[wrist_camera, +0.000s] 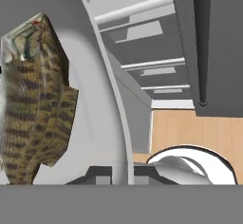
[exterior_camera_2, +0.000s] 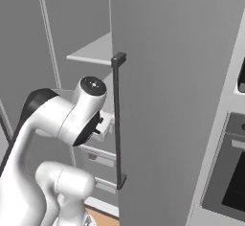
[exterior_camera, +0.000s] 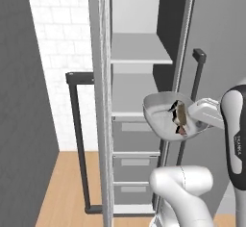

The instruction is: Take the meat container that has the fish and place it on the second highest rack of the freezer. Then take the vegetable container that has the carrot and eggplant and place it on the highest rack of the freezer.

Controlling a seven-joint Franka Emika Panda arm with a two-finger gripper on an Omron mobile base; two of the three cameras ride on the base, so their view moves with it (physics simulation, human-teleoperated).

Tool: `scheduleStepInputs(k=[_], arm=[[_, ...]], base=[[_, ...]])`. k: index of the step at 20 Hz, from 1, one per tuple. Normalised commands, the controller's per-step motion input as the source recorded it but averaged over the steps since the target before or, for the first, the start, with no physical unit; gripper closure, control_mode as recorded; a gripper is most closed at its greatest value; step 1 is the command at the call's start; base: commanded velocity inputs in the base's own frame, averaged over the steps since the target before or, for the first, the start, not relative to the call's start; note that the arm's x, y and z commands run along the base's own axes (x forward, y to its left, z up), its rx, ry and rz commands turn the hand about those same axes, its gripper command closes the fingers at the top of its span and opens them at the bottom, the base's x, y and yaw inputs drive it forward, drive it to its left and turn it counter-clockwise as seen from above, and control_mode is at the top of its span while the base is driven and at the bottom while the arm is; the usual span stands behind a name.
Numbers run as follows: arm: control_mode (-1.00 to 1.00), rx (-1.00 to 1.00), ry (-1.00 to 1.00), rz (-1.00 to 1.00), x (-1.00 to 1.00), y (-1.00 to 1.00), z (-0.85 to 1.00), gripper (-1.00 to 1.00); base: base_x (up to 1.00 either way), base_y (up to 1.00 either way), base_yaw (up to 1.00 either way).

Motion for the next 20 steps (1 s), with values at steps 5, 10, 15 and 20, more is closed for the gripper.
scheduleStepInputs(k=[5, 10, 15, 20], arm=[[1.0, 0.0, 0.0, 0.0, 0.0, 0.0, 0.0, 1.0], [1.0, 0.0, 0.0, 0.0, 0.0, 0.0, 0.0, 1.0], [1.0, 0.0, 0.0, 0.0, 0.0, 0.0, 0.0, 1.0], [1.0, 0.0, 0.0, 0.0, 0.0, 0.0, 0.0, 1.0]], base=[[0.35, -0.07, -0.24], [0.14, -0.07, -0.22], [0.0, 0.08, -0.02], [0.0, 0.0, 0.0]])
